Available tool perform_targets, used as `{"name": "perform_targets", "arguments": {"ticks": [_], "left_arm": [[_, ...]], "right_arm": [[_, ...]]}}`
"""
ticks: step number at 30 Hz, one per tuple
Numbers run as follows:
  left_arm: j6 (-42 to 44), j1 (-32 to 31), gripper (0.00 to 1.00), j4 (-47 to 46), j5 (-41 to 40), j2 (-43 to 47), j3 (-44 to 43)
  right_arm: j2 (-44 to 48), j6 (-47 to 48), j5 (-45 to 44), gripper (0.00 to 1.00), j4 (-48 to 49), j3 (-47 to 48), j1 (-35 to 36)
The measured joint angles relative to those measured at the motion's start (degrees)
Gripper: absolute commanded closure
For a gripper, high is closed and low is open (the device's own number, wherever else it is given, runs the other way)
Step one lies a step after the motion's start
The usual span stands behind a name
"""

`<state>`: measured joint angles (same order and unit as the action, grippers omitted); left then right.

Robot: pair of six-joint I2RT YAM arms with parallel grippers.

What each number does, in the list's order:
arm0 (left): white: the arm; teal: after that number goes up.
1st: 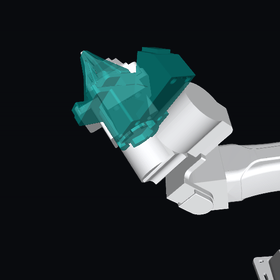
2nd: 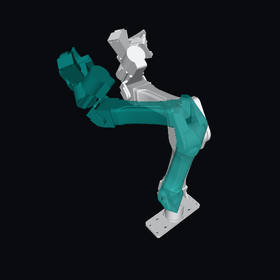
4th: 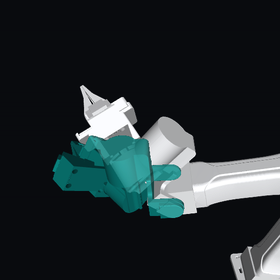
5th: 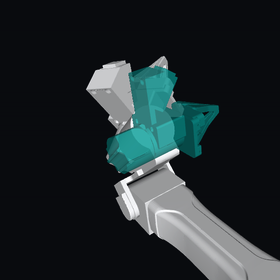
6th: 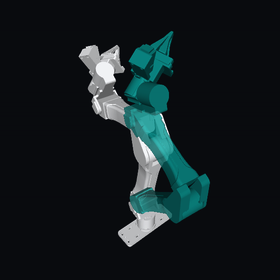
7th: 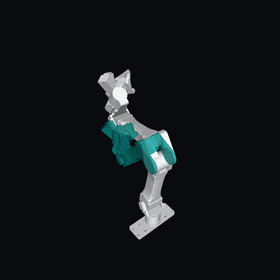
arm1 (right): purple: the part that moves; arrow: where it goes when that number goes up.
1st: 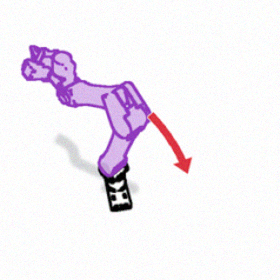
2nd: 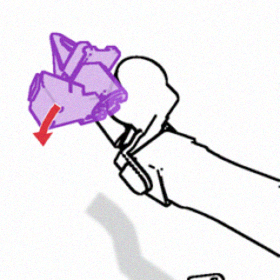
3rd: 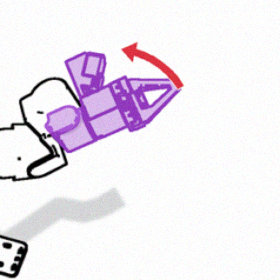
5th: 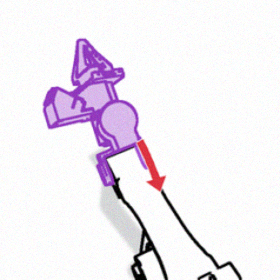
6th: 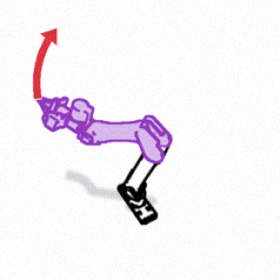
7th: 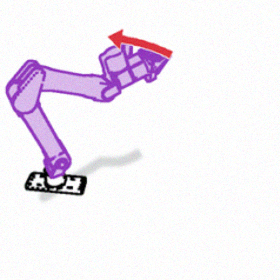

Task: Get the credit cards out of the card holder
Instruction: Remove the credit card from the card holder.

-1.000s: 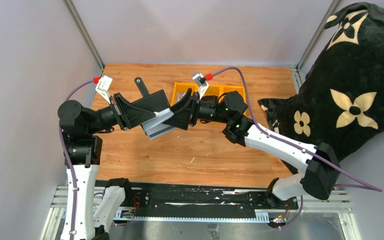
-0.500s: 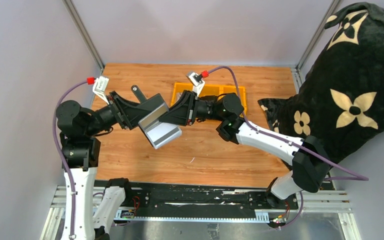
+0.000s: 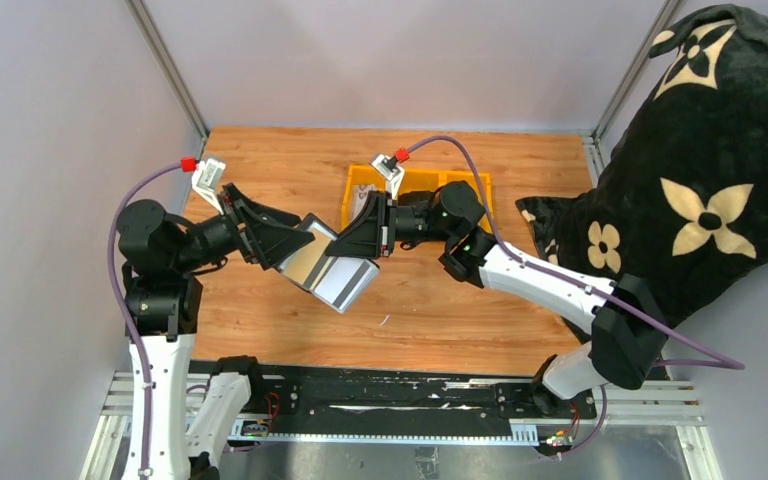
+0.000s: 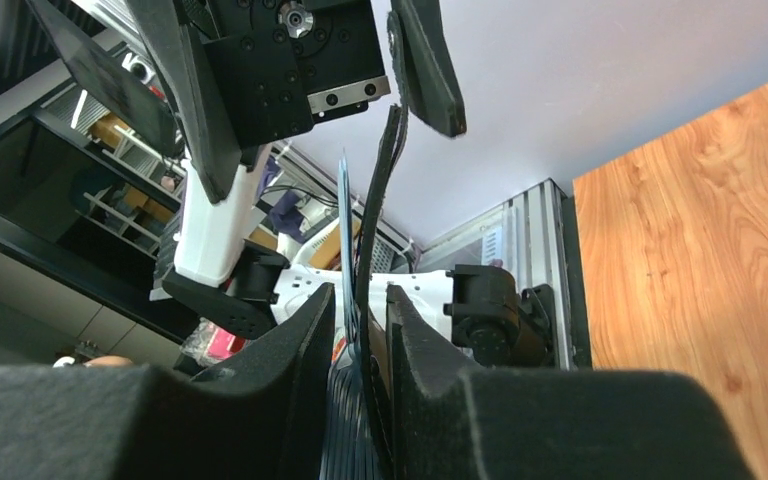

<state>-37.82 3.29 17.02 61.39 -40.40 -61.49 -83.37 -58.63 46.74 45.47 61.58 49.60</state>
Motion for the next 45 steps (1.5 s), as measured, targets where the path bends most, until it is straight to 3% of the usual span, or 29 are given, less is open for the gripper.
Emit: {"name": "perform_targets", "arguments": {"ticks": [5, 9, 13, 20, 23, 28, 32, 40, 45], "left_arm": [[10.1, 0.0, 0.2, 10.95, 2.32, 0.13, -0.46], [20.87, 0.0, 0.3, 21.16, 3.61, 0.42, -2.71], [26.8, 0.0, 0.51, 26.8, 5.92, 0.55, -2.29], [30.8, 0.0, 0.9, 30.05, 6.95, 0.0, -0.37], [31.04, -0.09, 1.0, 30.93, 7.69, -0.83, -0.72], [31.23, -0.22, 1.0, 32.59, 7.89, -2.84, -1.64], [31.01, -0.24, 1.0, 33.0, 7.52, -3.93, -2.14], [28.94, -0.26, 1.0, 33.22, 6.64, -5.29, -3.28], [23.78, -0.26, 1.0, 30.97, 6.73, -5.38, -3.54]], "right_arm": [[0.0, 4.2, 1.99, 1.0, -7.13, 2.34, -0.37], [0.02, 10.69, 3.96, 1.0, -16.61, 7.15, -0.48], [0.02, 17.68, 5.7, 1.0, -26.38, 13.09, -0.5], [-0.07, 23.61, 8.66, 1.0, -33.64, 17.77, -0.52], [-0.44, 24.81, 9.01, 0.88, -34.38, 17.77, -0.7], [-1.7, 26.51, 10.67, 0.59, -34.99, 17.62, -1.77], [-1.68, 28.11, 12.68, 0.46, -35.21, 16.5, -1.77], [-1.64, 30.29, 16.63, 0.45, -35.87, 13.14, -1.75], [-0.9, 31.21, 16.68, 0.64, -35.6, 10.43, -1.75]]}}
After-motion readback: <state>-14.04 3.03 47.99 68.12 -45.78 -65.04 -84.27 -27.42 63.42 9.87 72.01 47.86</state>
